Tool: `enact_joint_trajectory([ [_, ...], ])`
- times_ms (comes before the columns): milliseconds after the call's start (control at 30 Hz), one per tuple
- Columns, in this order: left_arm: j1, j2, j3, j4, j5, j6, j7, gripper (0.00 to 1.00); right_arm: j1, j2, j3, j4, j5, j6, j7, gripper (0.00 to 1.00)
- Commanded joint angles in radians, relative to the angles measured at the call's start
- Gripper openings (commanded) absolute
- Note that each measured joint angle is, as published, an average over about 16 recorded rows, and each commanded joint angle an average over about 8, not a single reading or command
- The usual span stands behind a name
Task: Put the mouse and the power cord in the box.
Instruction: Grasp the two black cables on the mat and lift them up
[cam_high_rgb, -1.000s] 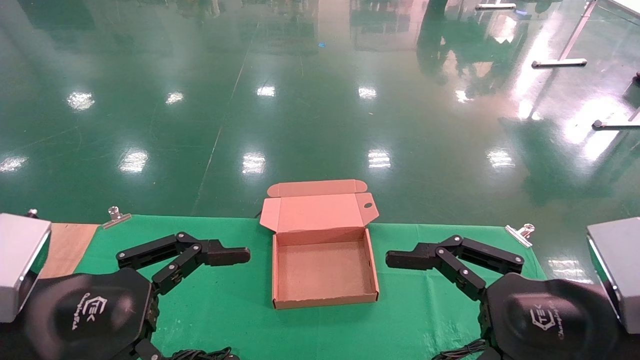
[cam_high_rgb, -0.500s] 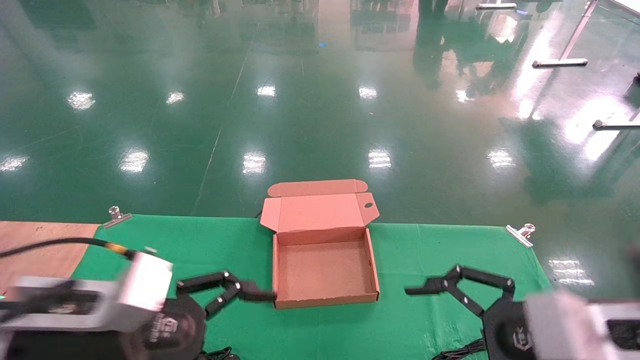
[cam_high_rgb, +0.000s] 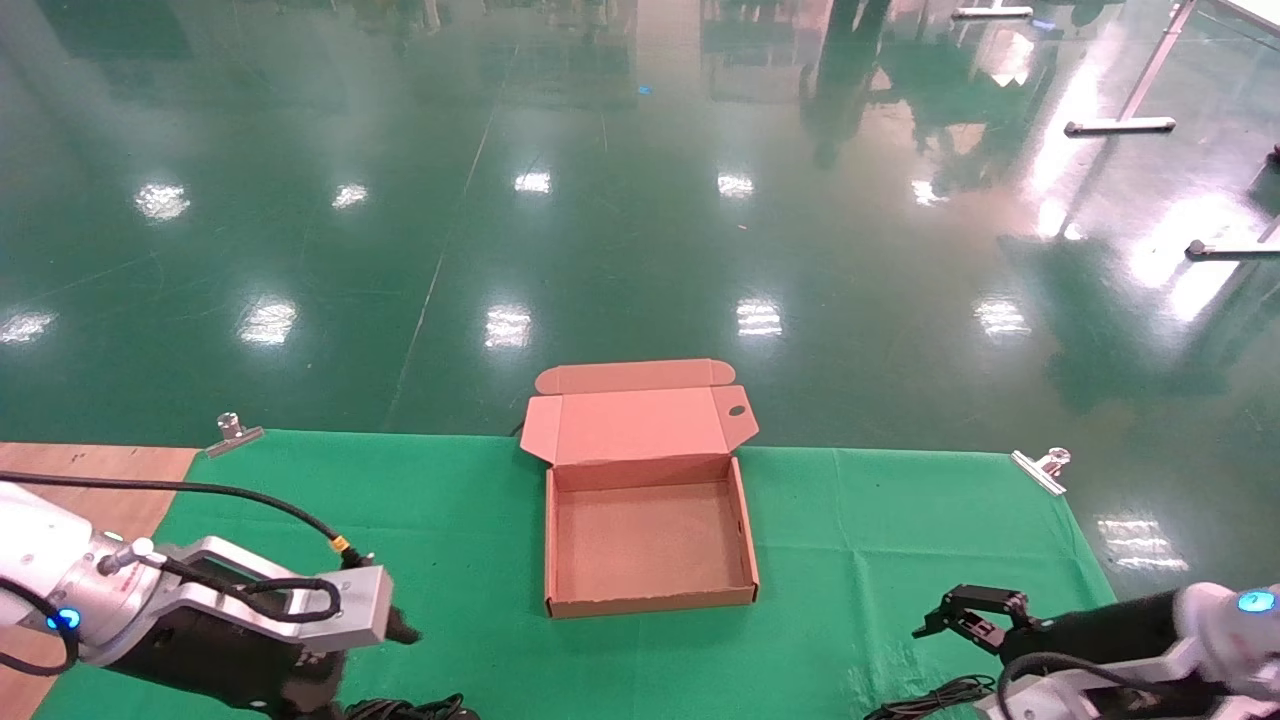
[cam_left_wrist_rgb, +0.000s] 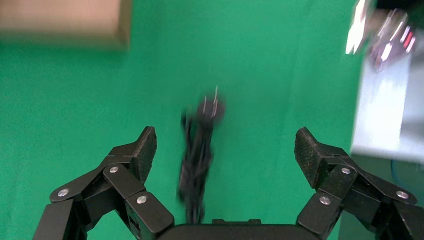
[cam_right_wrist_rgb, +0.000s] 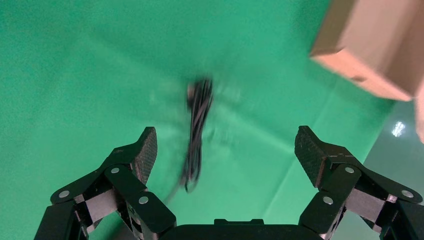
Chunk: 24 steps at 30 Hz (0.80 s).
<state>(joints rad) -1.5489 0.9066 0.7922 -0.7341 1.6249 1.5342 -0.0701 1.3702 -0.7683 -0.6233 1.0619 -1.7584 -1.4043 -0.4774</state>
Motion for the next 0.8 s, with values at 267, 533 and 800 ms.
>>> enact_joint_trajectory([
  [267,-0.045,0.123,0.083,0.254,0.15,-0.106,0.122,1.0,0.043,-0.127,-0.058,-0.243,-0.137,0.117,-0.167,1.0],
  [533,-0.039,0.212,0.086,0.451,0.157,-0.19,0.219,1.0,0.087,-0.238,-0.068,-0.504,-0.151,0.197,-0.276,1.0],
  [800,-0.044,0.251,0.072,0.577,0.14,-0.262,0.305,1.0,0.14,-0.308,-0.063,-0.713,-0.138,0.233,-0.381,1.0],
])
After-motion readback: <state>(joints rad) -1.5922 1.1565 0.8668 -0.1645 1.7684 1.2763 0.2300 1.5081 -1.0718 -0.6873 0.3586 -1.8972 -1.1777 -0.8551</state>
